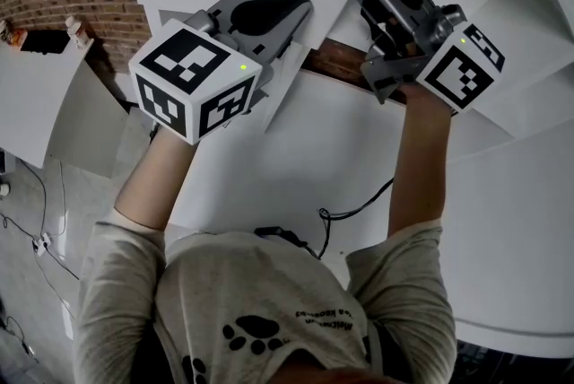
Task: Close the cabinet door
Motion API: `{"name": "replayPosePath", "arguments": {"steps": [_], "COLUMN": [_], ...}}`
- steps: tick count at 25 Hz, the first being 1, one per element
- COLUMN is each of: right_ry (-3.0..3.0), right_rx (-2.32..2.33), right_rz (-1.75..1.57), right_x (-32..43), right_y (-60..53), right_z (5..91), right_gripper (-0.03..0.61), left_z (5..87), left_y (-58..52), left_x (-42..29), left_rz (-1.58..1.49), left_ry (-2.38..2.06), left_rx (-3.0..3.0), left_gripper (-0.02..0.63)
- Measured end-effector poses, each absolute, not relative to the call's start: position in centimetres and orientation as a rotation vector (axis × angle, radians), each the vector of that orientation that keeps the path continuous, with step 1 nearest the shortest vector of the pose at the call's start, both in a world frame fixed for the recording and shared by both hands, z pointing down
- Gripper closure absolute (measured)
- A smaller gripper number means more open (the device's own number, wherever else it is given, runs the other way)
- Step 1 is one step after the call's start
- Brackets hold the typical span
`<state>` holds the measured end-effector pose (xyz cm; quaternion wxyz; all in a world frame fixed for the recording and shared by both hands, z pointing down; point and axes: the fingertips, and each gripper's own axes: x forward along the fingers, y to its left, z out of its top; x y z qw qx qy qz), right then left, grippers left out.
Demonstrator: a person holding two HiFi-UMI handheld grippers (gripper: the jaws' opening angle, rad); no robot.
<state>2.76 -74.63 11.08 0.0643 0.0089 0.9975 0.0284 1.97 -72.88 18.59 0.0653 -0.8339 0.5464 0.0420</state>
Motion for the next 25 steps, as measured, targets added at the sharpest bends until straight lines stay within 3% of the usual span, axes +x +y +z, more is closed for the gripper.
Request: {"name": "replayPosePath", "arguments": {"steps": [25], "right_ry": [3.001], "right_rx": [-0.420], "right_rz": [0.056], "right_x": [8.7], "right_y": [-75.7], "right_z": [14.2], "right_gripper": [0.486], "left_z": [19.0], "left_y": [-75.3], "left_x": [2.3], "left_rz": [0.130], "left_ry": [1.678], "left_rx": [-2.490], "left_gripper": [0.604]}}
